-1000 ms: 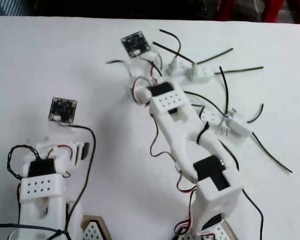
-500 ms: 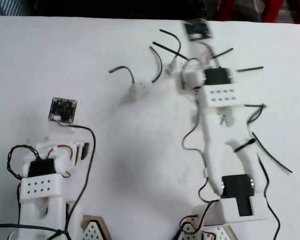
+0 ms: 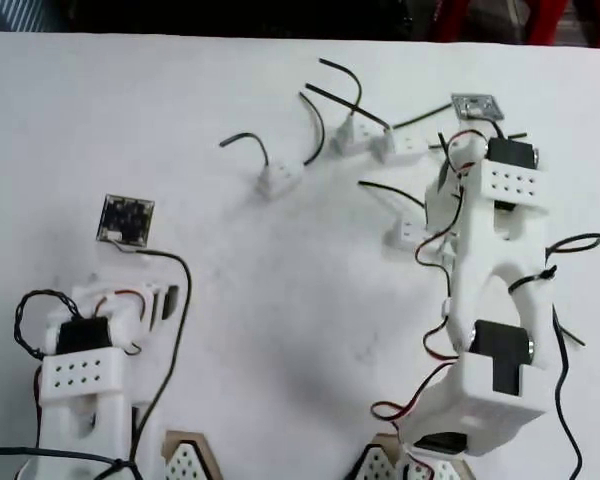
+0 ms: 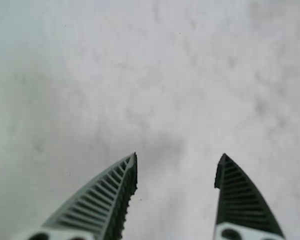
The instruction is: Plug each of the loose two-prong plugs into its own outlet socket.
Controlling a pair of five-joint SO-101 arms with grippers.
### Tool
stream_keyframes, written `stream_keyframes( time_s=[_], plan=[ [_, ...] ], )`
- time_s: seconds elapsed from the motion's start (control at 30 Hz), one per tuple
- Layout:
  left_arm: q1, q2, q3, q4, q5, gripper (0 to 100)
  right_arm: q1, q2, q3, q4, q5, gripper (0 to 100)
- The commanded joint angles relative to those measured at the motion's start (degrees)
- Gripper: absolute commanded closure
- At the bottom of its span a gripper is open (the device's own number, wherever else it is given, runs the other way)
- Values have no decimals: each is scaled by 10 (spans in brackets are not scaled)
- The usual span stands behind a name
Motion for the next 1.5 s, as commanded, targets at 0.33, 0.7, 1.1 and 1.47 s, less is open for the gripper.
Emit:
stream_keyframes(
  time_s=[0.33, 0.7, 1.1, 1.47],
  plan=[
    [0, -11, -2, -11, 3, 745, 0, -4, 107, -169, -19, 811],
    [-1, -15, 4, -11, 3, 745, 52, 76, 46, -154, 8, 811],
    [-2, -15, 5, -11, 3, 745, 59, 81, -95, -85, 8, 811],
    [-2, -15, 5, -11, 2, 745, 107, 196, -109, -206, 12, 812]
  ],
)
